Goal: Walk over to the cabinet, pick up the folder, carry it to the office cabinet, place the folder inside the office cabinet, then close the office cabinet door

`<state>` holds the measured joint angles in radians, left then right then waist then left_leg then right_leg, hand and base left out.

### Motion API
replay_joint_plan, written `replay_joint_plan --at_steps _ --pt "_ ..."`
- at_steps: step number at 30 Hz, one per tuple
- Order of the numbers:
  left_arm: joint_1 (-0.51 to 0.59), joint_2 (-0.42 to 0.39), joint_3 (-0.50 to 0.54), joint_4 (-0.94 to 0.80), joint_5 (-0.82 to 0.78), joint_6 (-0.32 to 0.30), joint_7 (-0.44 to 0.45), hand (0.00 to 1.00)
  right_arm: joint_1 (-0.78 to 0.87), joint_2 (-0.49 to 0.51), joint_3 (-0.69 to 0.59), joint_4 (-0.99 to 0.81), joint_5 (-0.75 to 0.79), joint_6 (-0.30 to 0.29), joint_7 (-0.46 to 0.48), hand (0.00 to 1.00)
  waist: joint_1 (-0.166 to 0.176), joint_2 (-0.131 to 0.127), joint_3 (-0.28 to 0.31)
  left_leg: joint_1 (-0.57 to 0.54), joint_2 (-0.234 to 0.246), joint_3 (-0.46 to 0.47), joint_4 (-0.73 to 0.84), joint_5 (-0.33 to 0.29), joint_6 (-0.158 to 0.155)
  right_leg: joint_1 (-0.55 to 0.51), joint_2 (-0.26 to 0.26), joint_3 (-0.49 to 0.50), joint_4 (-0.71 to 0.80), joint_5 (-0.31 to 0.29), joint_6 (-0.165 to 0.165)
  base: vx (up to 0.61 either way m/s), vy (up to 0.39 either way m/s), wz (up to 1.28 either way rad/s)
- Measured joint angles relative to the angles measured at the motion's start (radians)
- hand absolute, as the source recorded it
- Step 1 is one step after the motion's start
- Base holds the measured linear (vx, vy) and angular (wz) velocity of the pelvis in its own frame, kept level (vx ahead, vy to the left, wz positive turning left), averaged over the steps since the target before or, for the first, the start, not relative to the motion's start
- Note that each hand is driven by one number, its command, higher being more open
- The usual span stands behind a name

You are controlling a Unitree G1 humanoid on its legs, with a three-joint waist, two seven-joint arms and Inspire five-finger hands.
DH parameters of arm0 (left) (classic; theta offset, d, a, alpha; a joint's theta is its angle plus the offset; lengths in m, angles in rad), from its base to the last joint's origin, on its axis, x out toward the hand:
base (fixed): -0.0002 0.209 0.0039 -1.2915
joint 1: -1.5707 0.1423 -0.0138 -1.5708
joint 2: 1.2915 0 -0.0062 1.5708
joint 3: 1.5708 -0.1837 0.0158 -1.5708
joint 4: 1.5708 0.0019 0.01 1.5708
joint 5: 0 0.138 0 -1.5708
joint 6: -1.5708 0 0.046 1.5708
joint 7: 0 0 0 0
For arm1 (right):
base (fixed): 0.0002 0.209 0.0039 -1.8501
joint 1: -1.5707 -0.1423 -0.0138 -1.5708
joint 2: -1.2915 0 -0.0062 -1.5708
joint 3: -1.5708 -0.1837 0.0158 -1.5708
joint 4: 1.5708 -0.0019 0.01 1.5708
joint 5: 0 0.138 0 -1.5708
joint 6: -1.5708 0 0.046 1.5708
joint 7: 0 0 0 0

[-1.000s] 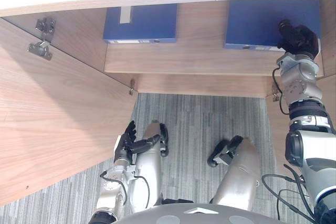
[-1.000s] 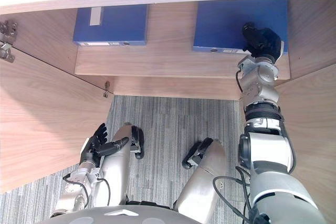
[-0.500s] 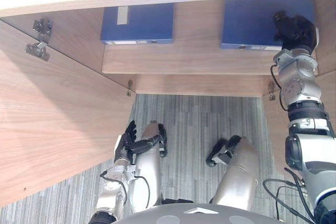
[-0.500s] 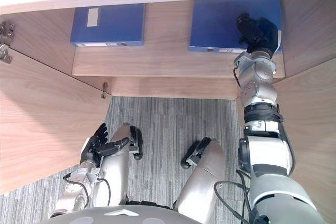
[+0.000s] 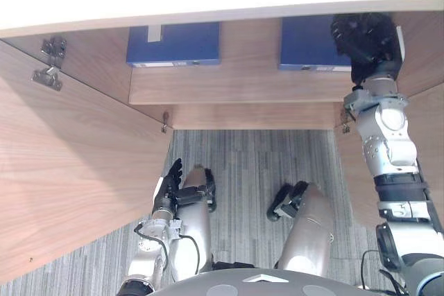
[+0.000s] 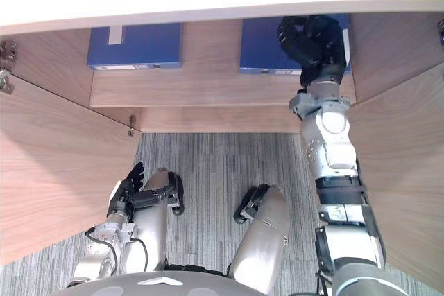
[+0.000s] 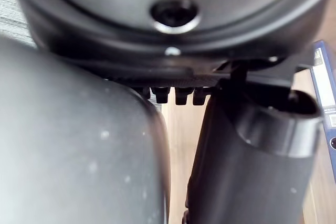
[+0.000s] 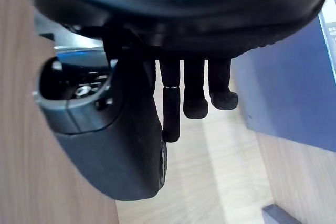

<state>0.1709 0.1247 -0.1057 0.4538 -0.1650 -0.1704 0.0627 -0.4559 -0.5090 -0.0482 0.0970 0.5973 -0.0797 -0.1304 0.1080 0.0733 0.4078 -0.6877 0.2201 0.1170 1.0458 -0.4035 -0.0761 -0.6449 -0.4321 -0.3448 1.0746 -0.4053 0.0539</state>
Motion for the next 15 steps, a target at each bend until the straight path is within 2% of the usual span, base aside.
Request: replay_joint_plan --at_steps 3,7,9,13,15 --pt "-0.001 -0.001 0.001 0.014 0.02 0.0 0.0 1.0 0.102 0.056 0.003 -0.097 -0.001 -0.014 0.022 0.0 0.001 -0.012 -0.004 0.064 -0.004 0.023 -0.079 0.022 0.006 0.061 0.018 -0.011 -0.093 0.041 0.011 0.07 0.064 -0.08" --pt "0.021 0.002 0.011 0.036 0.059 -0.001 0.001 1.0 0.278 0.136 0.073 -0.139 -0.004 -0.025 0.09 0.0 -0.004 -0.068 -0.052 0.174 -0.033 0.059 -0.273 0.095 0.014 0.163 0.044 -0.039 -0.293 0.131 0.027 0.1 0.056 -0.04" --pt "0.025 0.0 0.024 0.054 0.064 -0.002 0.0 1.0 0.355 0.165 0.077 -0.139 -0.039 -0.024 0.12 0.0 -0.006 -0.085 -0.073 0.219 -0.045 0.069 -0.347 0.124 0.018 0.213 0.056 -0.053 -0.379 0.171 0.035 0.09 0.072 0.01" --pt "0.025 -0.001 0.029 0.105 0.095 -0.006 0.0 1.0 0.454 0.192 0.079 -0.105 -0.047 -0.024 0.167 0.0 -0.011 -0.105 -0.116 0.297 -0.078 0.081 -0.475 0.175 0.021 0.284 0.067 -0.065 -0.499 0.227 0.046 0.1 0.047 0.04" --pt "0.025 0.0 0.037 0.157 0.099 -0.011 0.0 1.0 0.478 0.205 0.087 -0.022 -0.082 -0.023 0.191 0.0 -0.028 -0.115 -0.15 0.35 -0.102 0.088 -0.573 0.217 0.021 0.329 0.076 -0.072 -0.585 0.266 0.053 0.07 0.026 0.0"
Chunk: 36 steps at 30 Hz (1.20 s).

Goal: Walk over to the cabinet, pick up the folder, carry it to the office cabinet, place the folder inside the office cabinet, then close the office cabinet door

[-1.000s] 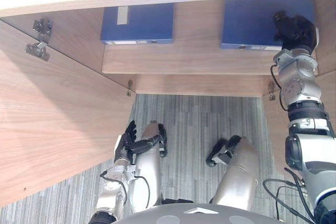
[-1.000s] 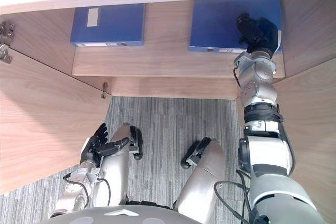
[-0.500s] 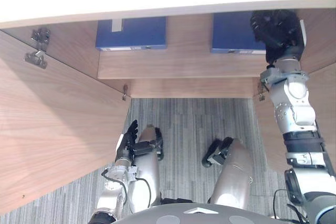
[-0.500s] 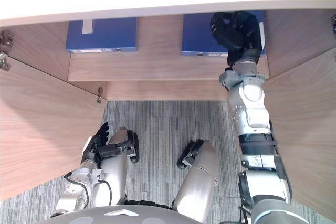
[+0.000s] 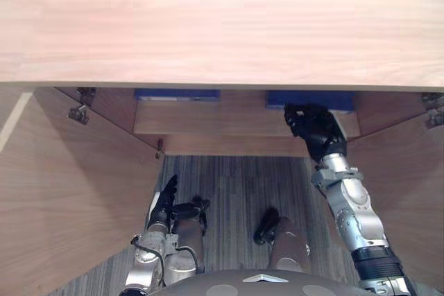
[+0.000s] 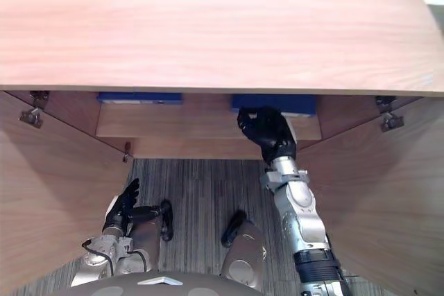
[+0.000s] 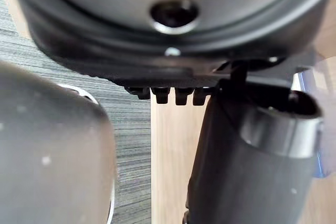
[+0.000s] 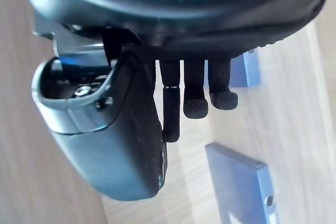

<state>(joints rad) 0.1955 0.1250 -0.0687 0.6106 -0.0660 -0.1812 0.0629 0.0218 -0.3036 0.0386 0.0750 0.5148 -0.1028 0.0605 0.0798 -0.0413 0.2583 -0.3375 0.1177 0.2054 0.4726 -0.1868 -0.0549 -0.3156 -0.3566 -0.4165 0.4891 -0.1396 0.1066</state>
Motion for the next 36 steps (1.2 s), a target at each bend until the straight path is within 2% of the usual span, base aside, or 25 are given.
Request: replay_joint_plan --at_steps 3,6,10,17,20,24,28,31,36 --pt "-0.001 0.0 0.008 0.068 0.011 -0.011 0.0 1.0 0.017 0.0 0.013 0.136 -0.041 0.007 0.008 0.0 -0.02 0.008 -0.048 0.054 -0.018 0.005 -0.111 0.05 0.002 0.055 0.029 -0.014 -0.121 0.062 0.009 0.06 0.011 -0.02" --pt "-0.016 0.0 0.009 0.119 0.039 -0.012 0.001 1.0 0.046 0.0 0.016 0.24 -0.089 0.011 0.021 0.0 -0.03 0.019 -0.071 0.105 -0.03 0.013 -0.195 0.089 0.005 0.105 0.052 -0.017 -0.222 0.115 0.011 0.04 0.006 -0.06" --pt "-0.036 0.0 0.017 0.192 0.079 -0.011 0.001 1.0 0.089 0.026 0.032 0.393 -0.182 0.019 0.027 0.0 -0.034 0.022 -0.116 0.158 -0.04 0.023 -0.266 0.116 0.006 0.154 0.073 -0.015 -0.309 0.155 0.014 0.04 -0.016 -0.09" --pt "-0.05 -0.002 0.057 0.289 0.136 -0.008 0.01 1.0 0.13 0.123 0.023 0.728 -0.35 0.038 0.033 0.0 -0.057 0.017 -0.176 0.247 -0.05 0.023 -0.361 0.149 0.001 0.227 0.101 -0.017 -0.385 0.175 0.012 0.04 -0.015 -0.04" --pt "-0.07 -0.004 0.059 0.333 0.159 -0.006 0.025 1.0 0.124 0.159 -0.041 0.848 -0.392 0.033 0.001 0.0 -0.061 0.023 -0.182 0.281 -0.057 0.021 -0.402 0.164 0.001 0.248 0.105 -0.013 -0.405 0.179 0.013 0.0 0.0 -0.03" --pt "-0.079 -0.012 0.076 0.373 0.159 0.012 0.039 1.0 0.089 0.175 -0.122 0.996 -0.471 0.035 -0.039 0.0 -0.056 0.014 -0.214 0.323 -0.063 0.007 -0.458 0.185 0.0 0.274 0.113 -0.019 -0.429 0.178 0.011 0.02 -0.005 0.08" --pt "-0.088 -0.012 0.081 0.415 0.166 0.014 0.042 1.0 0.086 0.192 -0.227 1.071 -0.534 0.053 -0.083 0.0 -0.058 0.015 -0.234 0.353 -0.073 -0.004 -0.496 0.194 0.001 0.3 0.114 -0.026 -0.445 0.174 0.01 0.04 0.012 0.06" --pt "-0.113 -0.014 0.088 0.459 0.179 0.038 0.038 1.0 0.091 0.212 -0.319 1.105 -0.548 0.086 -0.114 0.0 -0.061 0.016 -0.237 0.368 -0.079 -0.011 -0.515 0.2 0.003 0.315 0.114 -0.03 -0.459 0.174 0.01 0.05 0.016 0.05" --pt "-0.129 -0.018 0.088 0.488 0.179 0.056 0.036 1.0 0.086 0.226 -0.374 1.12 -0.58 0.105 -0.132 0.0 -0.06 0.015 -0.238 0.401 -0.084 -0.02 -0.529 0.2 0.003 0.351 0.116 -0.034 -0.475 0.174 0.01 0.04 0.008 0.04"
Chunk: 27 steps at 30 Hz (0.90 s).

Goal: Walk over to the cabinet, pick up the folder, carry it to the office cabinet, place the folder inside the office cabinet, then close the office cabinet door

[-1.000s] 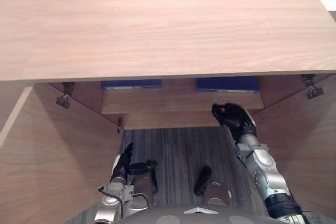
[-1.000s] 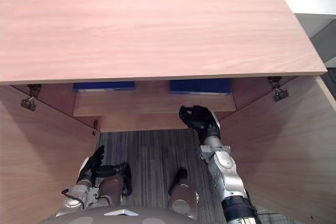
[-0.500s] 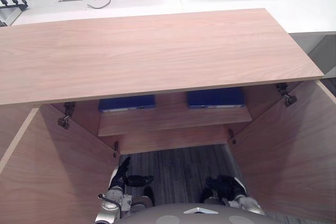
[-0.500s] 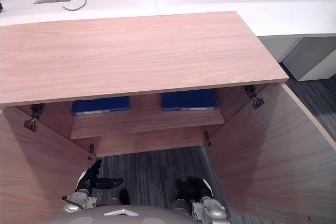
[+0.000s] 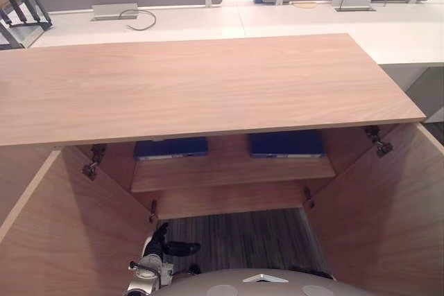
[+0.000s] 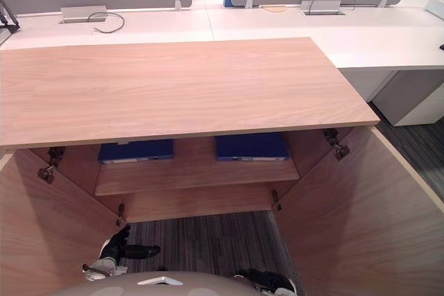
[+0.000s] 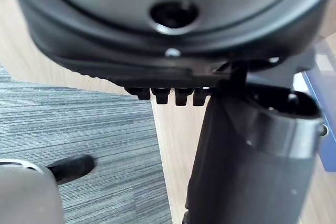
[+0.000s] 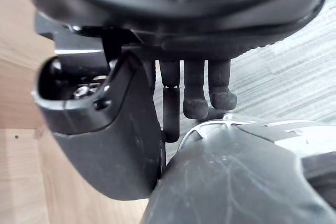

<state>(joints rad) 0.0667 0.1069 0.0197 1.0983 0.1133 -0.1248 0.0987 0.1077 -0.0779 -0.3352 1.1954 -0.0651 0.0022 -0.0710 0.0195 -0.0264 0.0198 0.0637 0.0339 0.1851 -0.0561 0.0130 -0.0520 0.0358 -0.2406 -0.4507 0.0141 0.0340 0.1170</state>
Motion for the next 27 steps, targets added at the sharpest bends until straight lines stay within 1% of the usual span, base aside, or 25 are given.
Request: replay_joint_plan --at_steps 2,3,10,13,14,17,19,22,23,27 --pt "-0.004 -0.004 -0.001 0.004 0.002 0.001 -0.002 1.0 -0.006 0.001 -0.002 0.007 -0.014 0.01 -0.007 0.0 0.0 -0.001 -0.001 0.001 -0.001 0.0 -0.001 0.0 0.0 0.001 0.0 0.0 -0.001 0.0 0.0 0.0 0.0 0.0" --pt "-0.01 -0.004 -0.002 0.014 0.003 0.002 -0.003 1.0 -0.007 0.002 -0.01 0.008 -0.03 0.011 -0.009 1.0 0.001 -0.002 -0.001 0.001 -0.001 -0.001 -0.002 0.0 0.0 0.001 0.0 0.0 -0.001 0.0 0.0 0.0 0.0 0.0" --pt "-0.026 -0.015 -0.026 0.033 0.008 0.015 -0.005 1.0 -0.012 0.004 -0.01 0.009 -0.049 0.014 -0.027 1.0 -0.002 -0.003 -0.004 0.016 -0.003 -0.001 -0.007 0.0 0.0 0.02 0.0 0.0 -0.014 0.001 0.002 0.0 0.0 0.0" --pt "-0.029 -0.027 -0.052 0.033 0.01 0.015 -0.013 1.0 -0.015 0.006 -0.016 0.009 -0.056 0.015 -0.028 1.0 -0.003 -0.004 -0.004 0.015 -0.004 -0.005 -0.007 0.0 0.0 0.022 0.0 -0.001 -0.016 0.001 0.002 0.0 -0.005 0.03" --pt "-0.03 -0.026 -0.062 0.033 0.017 0.015 -0.016 1.0 -0.017 0.007 -0.019 0.009 -0.08 0.015 -0.028 1.0 -0.009 -0.004 -0.003 0.016 -0.005 -0.01 -0.006 0.0 0.0 0.026 0.0 -0.006 -0.017 0.001 0.003 0.01 -0.006 0.08" --pt "-0.03 -0.026 -0.062 0.039 0.015 0.017 -0.017 1.0 -0.024 0.006 -0.019 0.01 -0.09 0.019 -0.028 1.0 -0.021 -0.004 -0.003 0.019 -0.005 -0.023 -0.003 0.0 0.0 0.041 0.0 -0.016 -0.021 0.001 0.003 0.01 -0.006 0.13" --pt "-0.03 -0.026 -0.062 0.039 0.015 0.017 -0.016 1.0 -0.025 0.006 -0.019 0.011 -0.106 0.031 -0.028 1.0 -0.022 -0.005 0.001 0.03 -0.006 -0.026 -0.003 0.0 0.0 0.056 0.0 -0.02 -0.025 0.001 0.003 0.0 -0.002 0.02" --pt "-0.03 -0.026 -0.067 0.039 0.015 0.016 -0.016 1.0 -0.025 0.006 -0.019 0.011 -0.125 0.031 -0.028 1.0 -0.022 -0.005 0.0 0.035 -0.006 -0.03 -0.002 0.0 0.0 0.064 0.0 -0.023 -0.028 0.001 0.003 -0.02 -0.016 0.08" --pt "-0.031 -0.027 -0.091 0.038 0.015 0.016 -0.016 1.0 -0.023 0.006 -0.018 0.011 -0.126 0.032 -0.032 1.0 -0.022 -0.001 0.005 0.048 -0.006 -0.044 -0.004 0.0 0.0 0.088 0.0 -0.037 -0.033 -0.005 0.012 0.0 -0.051 0.16" --pt "-0.032 -0.027 -0.094 0.038 0.015 0.016 -0.016 1.0 -0.023 0.006 -0.02 0.015 -0.126 0.031 -0.033 1.0 -0.022 0.0 0.005 0.048 -0.007 -0.046 -0.008 0.0 0.0 0.088 0.001 -0.039 -0.033 -0.003 0.012 0.0 -0.014 0.04"
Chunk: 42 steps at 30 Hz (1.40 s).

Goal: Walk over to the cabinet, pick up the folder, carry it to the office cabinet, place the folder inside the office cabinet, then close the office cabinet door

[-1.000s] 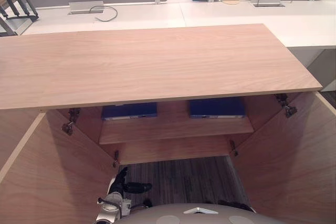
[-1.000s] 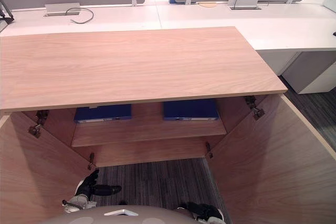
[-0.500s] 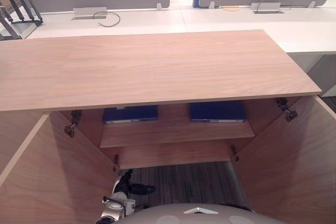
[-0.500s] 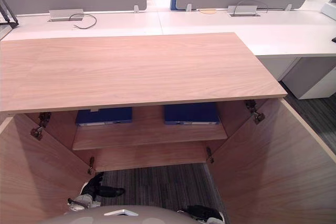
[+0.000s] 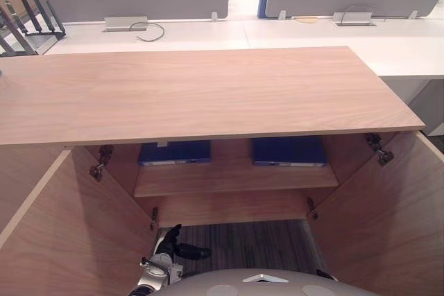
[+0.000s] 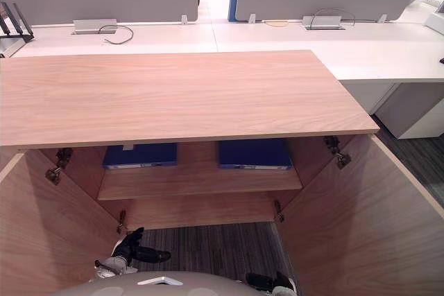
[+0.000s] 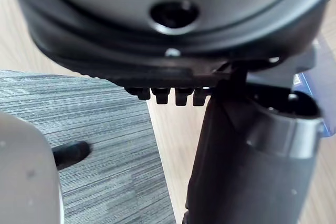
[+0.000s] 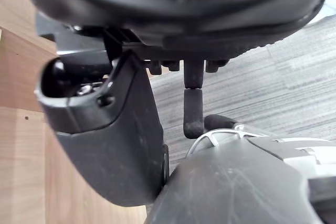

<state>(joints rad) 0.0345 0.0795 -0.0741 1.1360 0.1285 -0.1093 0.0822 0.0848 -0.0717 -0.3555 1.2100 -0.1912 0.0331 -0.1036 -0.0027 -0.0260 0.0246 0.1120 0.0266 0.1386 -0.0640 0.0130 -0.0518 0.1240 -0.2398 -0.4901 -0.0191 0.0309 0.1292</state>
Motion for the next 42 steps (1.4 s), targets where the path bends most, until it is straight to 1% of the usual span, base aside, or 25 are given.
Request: replay_joint_plan --at_steps 3,6,10,13,16,20,21,23,24,26,27,29,30,31,32,33,34,35,36,37,38,39,40,41,42 --pt "-0.003 0.001 -0.057 -0.013 -0.001 0.0 -0.002 1.0 0.002 0.001 -0.059 0.002 -0.002 0.0 0.0 1.0 0.0 0.006 0.004 0.0 -0.003 -0.015 -0.001 0.0 0.0 0.009 -0.002 -0.014 0.0 -0.002 0.002 0.02 -0.015 0.15" --pt "-0.006 0.005 -0.117 -0.032 0.0 -0.003 -0.065 1.0 0.006 0.006 -0.113 -0.003 -0.036 0.0 0.0 1.0 0.0 0.013 0.013 0.002 -0.006 -0.035 0.002 0.0 0.0 0.025 -0.005 -0.033 0.001 -0.008 0.004 0.02 -0.002 0.2" --pt "-0.008 0.003 -0.15 -0.049 -0.003 -0.002 -0.095 1.0 0.006 0.005 -0.196 -0.009 -0.036 0.0 0.001 1.0 -0.002 0.03 0.023 -0.001 -0.004 -0.037 0.01 -0.008 -0.002 0.026 -0.007 -0.037 0.007 -0.017 0.008 0.0 -0.009 0.02" --pt "-0.008 -0.001 -0.191 -0.067 -0.004 -0.002 -0.112 1.0 -0.002 0.0 -0.283 -0.017 -0.032 0.0 0.006 1.0 -0.006 0.049 0.028 -0.04 -0.007 -0.028 0.068 -0.046 0.001 -0.022 -0.033 -0.018 0.077 -0.053 0.024 -0.01 0.006 -0.11" --pt "-0.03 0.002 -0.239 -0.075 -0.004 -0.001 -0.134 1.0 -0.029 0.0 -0.374 -0.028 -0.022 0.001 0.006 1.0 -0.007 0.057 0.054 -0.088 -0.01 0.018 0.166 -0.098 0.01 -0.109 -0.07 0.057 0.198 -0.084 0.024 0.0 0.033 -0.42" --pt "-0.074 0.016 -0.263 -0.065 -0.003 -0.001 -0.142 1.0 -0.084 0.015 -0.401 -0.045 0.04 0.006 0.006 1.0 -0.039 0.051 0.137 -0.145 0.006 0.095 0.307 -0.179 0.023 -0.177 -0.072 0.173 0.246 -0.078 0.018 -0.03 0.047 -0.56" --pt "-0.077 0.018 -0.257 -0.065 -0.003 -0.002 -0.136 1.0 -0.086 0.031 -0.397 -0.054 0.057 0.004 0.006 1.0 -0.053 0.048 0.152 -0.158 0.021 0.114 0.343 -0.204 0.029 -0.184 -0.064 0.177 0.245 -0.057 0.007 -0.08 0.069 -0.64" --pt "-0.074 0.014 -0.241 -0.065 -0.003 -0.001 -0.131 1.0 -0.087 0.039 -0.354 -0.071 0.058 0.004 0.001 1.0 -0.054 0.05 0.15 -0.161 0.043 0.164 0.34 -0.215 0.046 -0.203 -0.039 0.185 0.187 0.025 -0.013 -0.04 0.083 -0.79" --pt "-0.07 0.009 -0.223 -0.066 -0.003 -0.003 -0.118 1.0 -0.089 0.033 -0.292 -0.09 0.063 0.006 -0.011 1.0 -0.052 0.067 0.141 -0.176 0.073 0.213 0.33 -0.209 0.055 -0.219 -0.034 0.165 0.247 -0.007 -0.07 0.06 0.078 -0.72" --pt "-0.068 0.025 -0.216 -0.066 -0.01 0.0 -0.102 1.0 -0.076 0.036 -0.228 -0.097 0.09 -0.004 -0.021 1.0 -0.053 0.051 0.145 -0.184 0.078 0.247 0.322 -0.2 0.065 -0.257 -0.068 0.126 0.515 -0.132 -0.119 0.06 0.068 -0.61" --pt "-0.067 0.04 -0.211 -0.066 -0.01 0.0 -0.094 1.0 -0.069 0.035 -0.167 -0.096 0.09 -0.014 -0.028 1.0 -0.051 0.032 0.133 -0.195 0.088 0.279 0.324 -0.195 0.067 -0.251 -0.077 0.103 0.597 -0.154 -0.126 0.09 -0.006 -0.56" --pt "-0.064 0.061 -0.187 -0.066 -0.01 0.002 -0.08 1.0 -0.062 0.032 -0.084 -0.096 0.09 -0.02 -0.025 1.0 -0.033 0.003 0.112 -0.217 0.098 0.327 0.334 -0.189 0.067 -0.239 -0.092 0.089 0.623 -0.155 -0.12 0.16 -0.092 -0.87" --pt "-0.066 0.078 -0.146 -0.066 -0.017 0.003 -0.064 1.0 -0.065 0.037 -0.002 -0.099 0.091 -0.021 -0.016 1.0 -0.016 -0.043 0.087 -0.266 0.122 0.392 0.41 -0.19 0.067 -0.253 -0.105 0.079 0.573 -0.138 -0.113 0.01 -0.098 -1.21" --pt "-0.069 0.083 -0.118 -0.066 -0.02 0.007 -0.06 1.0 -0.067 0.039 0.037 -0.115 0.092 -0.022 -0.009 1.0 -0.007 -0.04 0.089 -0.309 0.154 0.421 0.492 -0.195 0.073 -0.253 -0.079 0.065 0.54 -0.13 -0.125 -0.24 0.023 -1.56" --pt "-0.072 0.079 -0.102 -0.068 -0.035 0.0 -0.057 1.0 -0.085 0.03 0.098 -0.135 0.098 -0.028 -0.015 1.0 0.008 -0.041 0.086 -0.373 0.151 0.434 0.535 -0.237 0.055 -0.262 -0.066 0.098 0.455 -0.109 -0.151 -0.33 0.121 -1.19" --pt "-0.069 0.071 -0.102 -0.065 -0.039 -0.002 -0.051 1.0 -0.093 0.021 0.122 -0.131 0.098 -0.023 -0.016 1.0 0.008 -0.046 0.069 -0.373 0.095 0.407 0.401 -0.243 0.073 -0.258 -0.073 0.132 0.4 -0.116 -0.134 -0.33 0.189 -1.77" --pt "-0.052 0.037 -0.105 -0.071 -0.039 -0.02 -0.041 1.0 -0.107 -0.013 0.179 -0.131 0.099 -0.024 -0.012 1.0 0.012 -0.011 0.058 -0.359 0.091 0.475 0.254 -0.057 0.135 -0.284 -0.111 0.108 0.525 -0.176 -0.082 -0.17 0.13 -1.31" --pt "-0.062 0.043 -0.105 -0.069 -0.039 -0.012 -0.039 1.0 -0.113 0.001 0.208 -0.132 0.1 -0.028 -0.012 1.0 0.011 -0.038 0.056 -0.37 0.076 0.501 0.275 -0.054 0.141 -0.283 -0.151 0.111 0.52 -0.192 -0.034 -0.15 0.072 -1.51" --pt "-0.074 0.054 -0.099 -0.068 -0.039 0.0 -0.028 1.0 -0.132 0.028 0.257 -0.128 0.099 -0.03 0.001 1.0 0.011 -0.061 0.058 -0.397 0.104 0.551 0.34 -0.061 0.143 -0.247 -0.178 0.088 0.413 -0.17 0.021 -0.1 -0.018 -0.93" --pt "-0.074 0.058 -0.086 -0.069 -0.039 -0.001 -0.023 1.0 -0.144 0.042 0.272 -0.129 0.1 -0.029 0.009 1.0 0.011 -0.06 0.058 -0.407 0.132 0.573 0.378 -0.072 0.137 -0.221 -0.166 0.076 0.345 -0.128 0.054 -0.16 -0.17 -1.24" --pt "-0.071 0.062 -0.071 -0.068 -0.04 0.001 -0.011 1.0 -0.148 0.067 0.31 -0.134 0.099 -0.029 0.016 1.0 0.009 -0.048 0.061 -0.417 0.204 0.594 0.463 -0.088 0.117 -0.173 -0.102 0.081 0.226 -0.115 0.076 -0.12 -0.318 -1.22" --pt "-0.059 0.08 -0.07 -0.084 -0.04 -0.005 0.001 1.0 -0.132 0.08 0.35 -0.142 0.099 -0.028 0.019 1.0 0.012 -0.037 0.076 -0.44 0.311 0.598 0.632 -0.118 0.084 -0.088 -0.039 0.082 0.13 -0.113 0.07 -0.09 -0.308 -0.95" --pt "-0.059 0.079 -0.069 -0.084 -0.04 -0.005 0.002 1.0 -0.12 0.076 0.358 -0.147 0.099 -0.027 0.019 1.0 0.01 -0.029 0.073 -0.441 0.315 0.582 0.638 -0.126 0.065 -0.073 -0.03 0.083 0.117 -0.116 0.066 -0.04 -0.22 -0.56" --pt "-0.058 0.048 -0.069 -0.086 -0.044 -0.005 0.003 1.0 -0.099 0.044 0.366 -0.172 0.108 -0.025 0.019 1.0 0.003 0.028 0.06 -0.436 0.319 0.535 0.556 -0.097 0.049 -0.042 0.006 0.079 0.096 -0.118 0.062 -0.02 -0.089 0.09" --pt "-0.053 0.028 -0.078 -0.089 -0.043 -0.014 0.002 1.0 -0.088 0.017 0.365 -0.172 0.121 -0.034 0.011 1.0 -0.022 0.044 0.059 -0.402 0.321 0.516 0.507 -0.096 0.044 -0.01 0.035 0.06 0.082 -0.122 0.057 -0.04 -0.088 0.14"
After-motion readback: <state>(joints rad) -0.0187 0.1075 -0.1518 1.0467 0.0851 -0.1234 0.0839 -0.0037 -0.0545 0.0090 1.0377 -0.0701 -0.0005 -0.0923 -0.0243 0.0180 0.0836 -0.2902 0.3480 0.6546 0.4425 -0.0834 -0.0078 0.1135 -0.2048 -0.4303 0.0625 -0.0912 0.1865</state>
